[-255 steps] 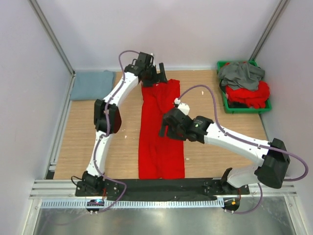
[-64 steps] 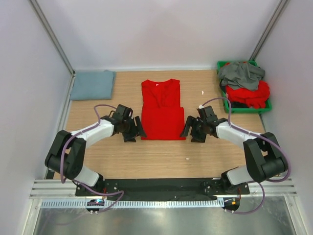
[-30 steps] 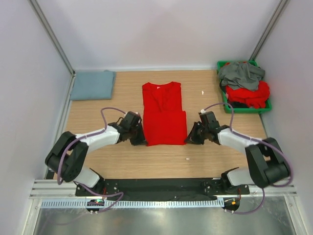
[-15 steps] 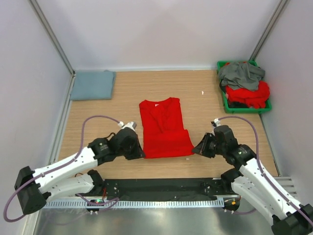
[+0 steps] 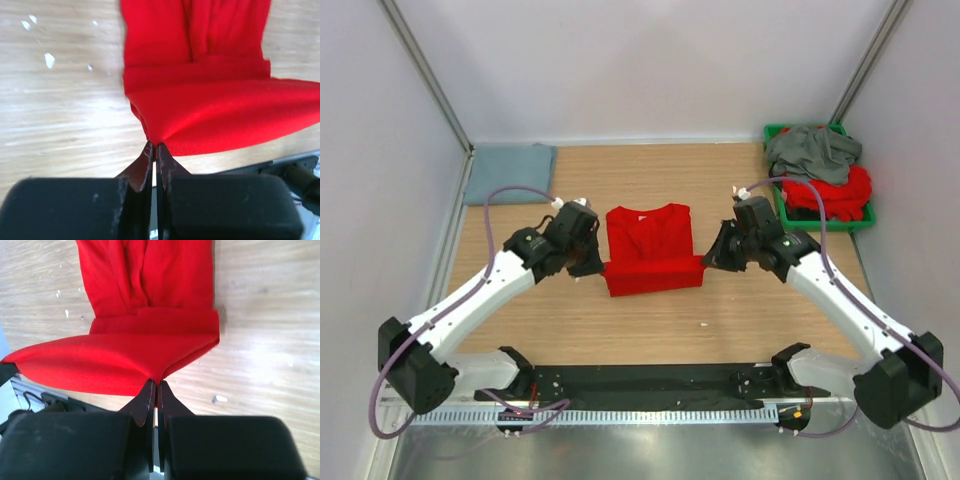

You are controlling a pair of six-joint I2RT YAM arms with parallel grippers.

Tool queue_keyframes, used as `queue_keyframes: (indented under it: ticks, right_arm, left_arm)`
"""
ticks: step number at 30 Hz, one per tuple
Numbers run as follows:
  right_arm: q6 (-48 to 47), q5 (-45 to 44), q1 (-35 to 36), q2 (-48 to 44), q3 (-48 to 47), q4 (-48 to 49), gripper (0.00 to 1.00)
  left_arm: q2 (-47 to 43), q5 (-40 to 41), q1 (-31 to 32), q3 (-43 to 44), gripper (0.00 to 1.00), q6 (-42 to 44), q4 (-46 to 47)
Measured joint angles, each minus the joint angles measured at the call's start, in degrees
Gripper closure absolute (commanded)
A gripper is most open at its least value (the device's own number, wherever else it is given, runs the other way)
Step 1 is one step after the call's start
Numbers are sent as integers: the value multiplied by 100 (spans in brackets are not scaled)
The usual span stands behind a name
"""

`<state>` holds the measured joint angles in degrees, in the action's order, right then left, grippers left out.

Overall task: Fold and stack the t-shirts
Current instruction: Fold the tshirt

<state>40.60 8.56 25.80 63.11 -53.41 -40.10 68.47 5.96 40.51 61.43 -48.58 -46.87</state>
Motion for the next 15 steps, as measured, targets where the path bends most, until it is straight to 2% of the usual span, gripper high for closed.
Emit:
queue_keyframes:
  ticks: [8, 12, 13, 15]
  right_arm:
    - [-328, -208, -59, 1491, -1099, 166, 99]
    - [-507, -240, -343, 2479, -2037, 127, 99]
    - [-555, -249, -442, 2822, -2387, 118, 98]
    - [-619, -271, -640, 3560, -3108, 157, 51]
  left_arm:
    - [1292, -586, -1104, 1082, 100, 868, -15]
    - [2288, -970, -1606, 2013, 100, 1182, -57]
    - [2671, -1104, -1740, 2358, 93, 1270, -39]
    - [3652, -1399, -2000, 3300, 64, 1493, -149]
